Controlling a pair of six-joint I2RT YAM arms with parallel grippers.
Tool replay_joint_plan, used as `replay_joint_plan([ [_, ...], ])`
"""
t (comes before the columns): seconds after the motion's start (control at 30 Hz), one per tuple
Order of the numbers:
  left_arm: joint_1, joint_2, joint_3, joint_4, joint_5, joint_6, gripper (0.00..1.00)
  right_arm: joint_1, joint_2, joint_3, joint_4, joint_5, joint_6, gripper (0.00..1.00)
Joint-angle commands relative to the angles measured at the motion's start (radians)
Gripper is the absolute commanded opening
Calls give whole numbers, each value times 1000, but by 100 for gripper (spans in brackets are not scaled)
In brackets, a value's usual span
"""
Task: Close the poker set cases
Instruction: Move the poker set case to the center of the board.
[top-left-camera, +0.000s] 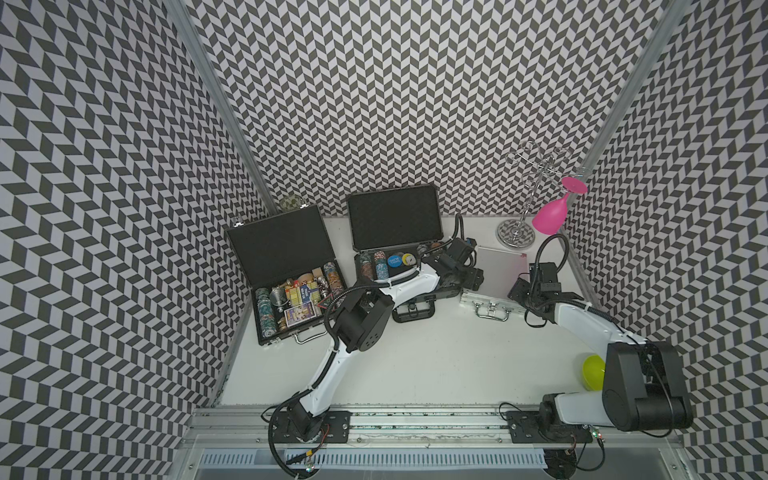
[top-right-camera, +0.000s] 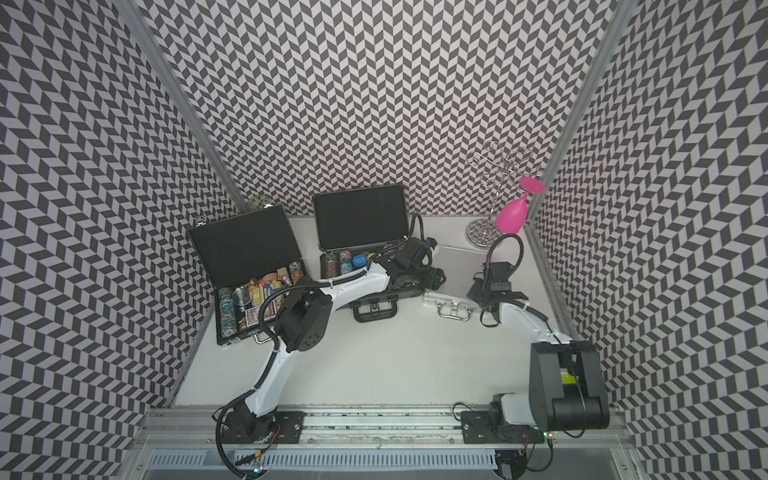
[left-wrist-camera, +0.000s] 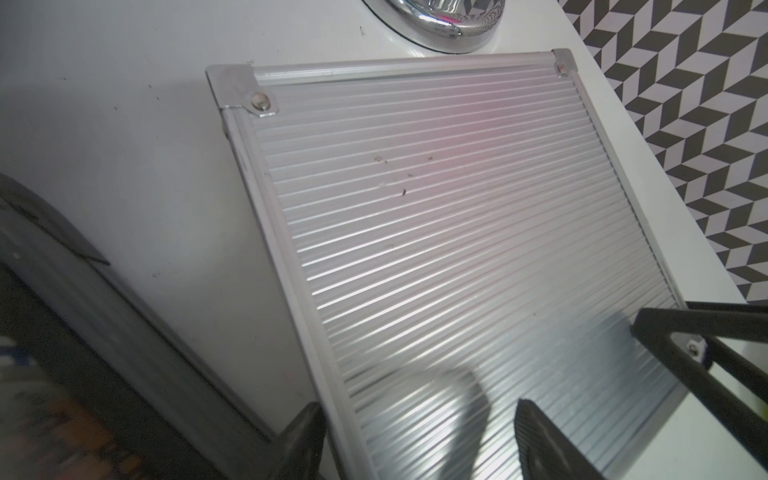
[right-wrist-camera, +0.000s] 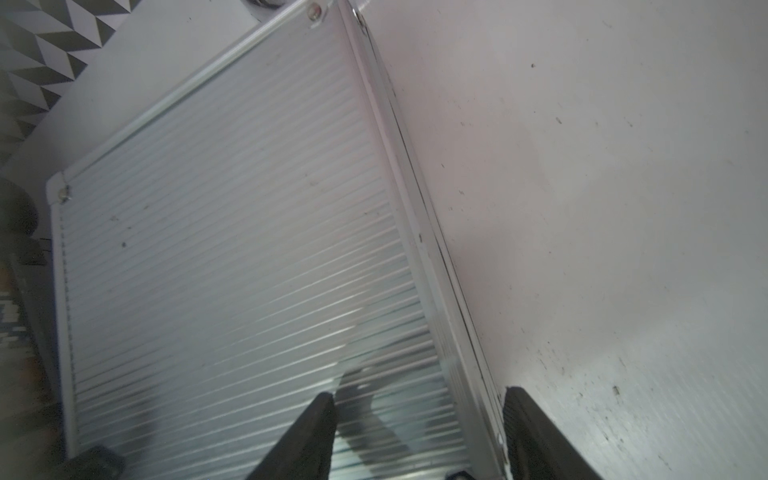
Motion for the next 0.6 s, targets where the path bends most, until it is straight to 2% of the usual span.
replay_joint_plan([
  [0.0,-11,20,34,-29,88,36,71,-2,-3,-45,-24,1,-6,59],
  [0.13,-18,18,40,-49,121,59,65,-2,-21,-78,-13,-39,-10,51],
  [0.33,-54,-8,30,-92,130,112,62,-2,-87,-124,-35,-70,-8,50],
  [0.57,-85,-76,-85,-74,94,117,62,-3,-169,-194,-70,-99,9,50],
])
